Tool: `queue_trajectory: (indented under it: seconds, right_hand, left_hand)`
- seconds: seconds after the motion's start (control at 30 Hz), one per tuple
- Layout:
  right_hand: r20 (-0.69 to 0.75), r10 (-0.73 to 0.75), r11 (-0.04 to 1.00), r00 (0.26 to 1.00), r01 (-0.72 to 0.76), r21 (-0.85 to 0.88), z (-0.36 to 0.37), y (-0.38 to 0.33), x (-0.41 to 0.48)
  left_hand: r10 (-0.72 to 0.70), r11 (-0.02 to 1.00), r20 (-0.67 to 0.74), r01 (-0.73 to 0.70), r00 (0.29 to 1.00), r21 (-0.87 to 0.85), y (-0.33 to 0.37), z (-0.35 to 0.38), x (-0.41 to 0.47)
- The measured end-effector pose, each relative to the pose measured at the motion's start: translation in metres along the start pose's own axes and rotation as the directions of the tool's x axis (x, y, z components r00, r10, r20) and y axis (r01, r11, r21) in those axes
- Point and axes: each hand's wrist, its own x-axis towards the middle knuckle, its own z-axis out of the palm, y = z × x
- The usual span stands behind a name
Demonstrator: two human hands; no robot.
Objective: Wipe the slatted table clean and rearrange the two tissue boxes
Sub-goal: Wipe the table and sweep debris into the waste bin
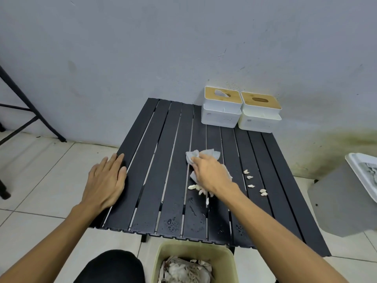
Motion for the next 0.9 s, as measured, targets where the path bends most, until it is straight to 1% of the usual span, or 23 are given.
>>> queue_trajectory:
  seconds: [0.07, 0.1, 0.17, 0.27, 0.3, 0.37, 0.43, 0.47, 0.53, 0.57, 0.63, 0.7, 0.77, 0.83, 0.9]
  right_hand:
    - [0.048, -0.058, 0.995, 0.997, 0.062, -0.08, -0.009, -0.006, -0.022]
    - [0.053, -0.07, 0.994, 0.996, 0.074, -0.075, -0.014, -0.006, -0.033]
    - [0.024, -0.04, 0.997, 0.999, 0.038, 0.063, -0.032, -0.003, -0.048]
    - [-0.074, 0.082, 0.957, 0.994, -0.058, 0.284, -0.062, 0.017, -0.042]
    - [-0.106, 0.111, 0.945, 0.988, -0.072, 0.32, -0.069, 0.028, -0.035]
    - [-0.115, 0.175, 0.932, 0.978, -0.127, 0.339, -0.079, 0.053, -0.017]
    - [-0.061, 0.23, 0.928, 0.971, -0.2, 0.316, -0.077, 0.075, -0.001]
    - [-0.012, 0.244, 0.929, 0.97, -0.23, 0.291, -0.071, 0.084, 0.005]
    - [0.092, 0.233, 0.945, 0.968, -0.248, 0.211, -0.055, 0.094, 0.008]
    - [0.111, 0.212, 0.96, 0.971, -0.228, 0.16, -0.045, 0.094, 0.006]
    - [0.083, 0.186, 0.975, 0.979, -0.195, 0.11, -0.027, 0.092, -0.001]
    - [0.023, 0.211, 0.967, 0.977, -0.212, 0.141, -0.018, 0.085, -0.007]
    - [-0.01, 0.233, 0.967, 0.972, -0.231, 0.112, -0.015, 0.077, -0.017]
    - [-0.013, 0.195, 0.978, 0.981, -0.194, 0.081, -0.015, 0.067, -0.031]
    - [-0.005, 0.13, 0.987, 0.991, -0.129, 0.09, -0.019, 0.057, -0.044]
  left_hand:
    - [-0.004, 1.0, -0.019, 0.004, 1.0, 0.008, 0.004, 0.001, 0.001]
    - [-0.003, 1.0, -0.027, 0.003, 1.0, 0.016, 0.007, 0.002, 0.002]
    - [-0.001, 1.0, -0.038, 0.002, 0.999, 0.026, 0.012, 0.005, 0.005]
    - [0.014, 0.999, -0.042, -0.013, 0.999, 0.033, 0.02, 0.009, 0.01]
    - [0.021, 0.999, -0.04, -0.02, 0.999, 0.03, 0.023, 0.01, 0.011]
    - [0.031, 0.999, -0.033, -0.03, 0.999, 0.029, 0.029, 0.013, 0.014]
    - [0.038, 0.999, -0.031, -0.036, 0.999, 0.036, 0.034, 0.017, 0.015]
    - [0.04, 0.998, -0.026, -0.039, 0.999, 0.041, 0.035, 0.019, 0.015]
    - [0.046, 0.998, -0.015, -0.046, 0.999, 0.052, 0.036, 0.023, 0.015]
    - [0.048, 0.997, -0.014, -0.047, 0.999, 0.055, 0.036, 0.024, 0.015]
    - [0.043, 0.998, -0.015, -0.042, 0.999, 0.049, 0.035, 0.025, 0.014]
    - [0.042, 0.998, -0.017, -0.042, 0.999, 0.045, 0.035, 0.025, 0.015]
    - [0.048, 0.998, -0.018, -0.047, 0.999, 0.048, 0.035, 0.026, 0.015]
    - [0.046, 0.998, -0.018, -0.045, 0.999, 0.044, 0.035, 0.027, 0.015]
    - [0.046, 0.998, -0.023, -0.045, 0.999, 0.037, 0.035, 0.027, 0.015]
